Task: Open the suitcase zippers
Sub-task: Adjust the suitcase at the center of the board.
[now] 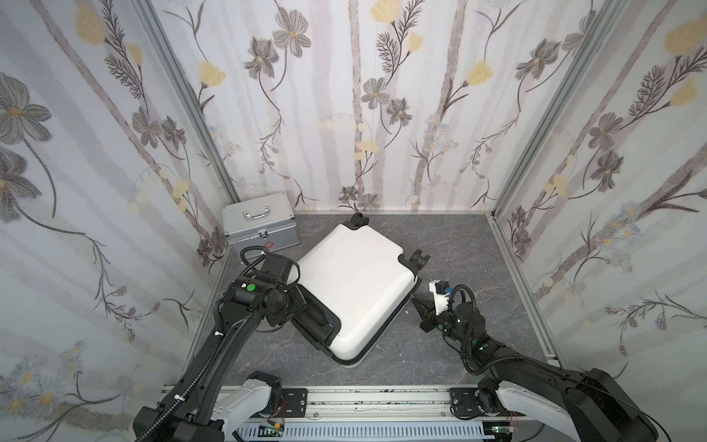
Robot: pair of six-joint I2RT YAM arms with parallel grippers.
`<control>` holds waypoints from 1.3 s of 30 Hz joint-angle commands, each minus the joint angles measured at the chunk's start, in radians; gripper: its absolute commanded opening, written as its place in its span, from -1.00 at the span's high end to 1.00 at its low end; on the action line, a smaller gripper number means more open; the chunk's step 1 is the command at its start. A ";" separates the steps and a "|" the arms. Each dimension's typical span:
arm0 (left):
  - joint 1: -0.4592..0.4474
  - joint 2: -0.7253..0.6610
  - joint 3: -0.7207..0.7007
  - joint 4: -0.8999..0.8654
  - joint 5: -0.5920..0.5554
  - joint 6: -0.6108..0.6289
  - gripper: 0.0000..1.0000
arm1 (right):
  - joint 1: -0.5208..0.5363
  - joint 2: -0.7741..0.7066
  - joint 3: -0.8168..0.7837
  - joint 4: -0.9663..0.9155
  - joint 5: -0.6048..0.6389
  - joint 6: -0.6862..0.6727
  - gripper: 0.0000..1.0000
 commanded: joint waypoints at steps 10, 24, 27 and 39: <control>0.029 0.229 0.226 -0.030 -0.197 0.573 0.46 | 0.002 -0.049 -0.058 0.004 0.144 0.098 1.00; -0.001 0.245 0.211 0.011 -0.158 0.665 0.53 | -0.363 0.060 0.074 0.055 -0.179 -0.033 1.00; -0.021 0.255 0.227 0.011 -0.181 0.706 0.53 | -0.425 0.170 0.157 0.084 -0.369 -0.080 1.00; -0.036 0.437 0.443 0.049 -0.279 0.791 0.56 | -0.208 0.148 0.197 -0.059 -0.410 -0.164 1.00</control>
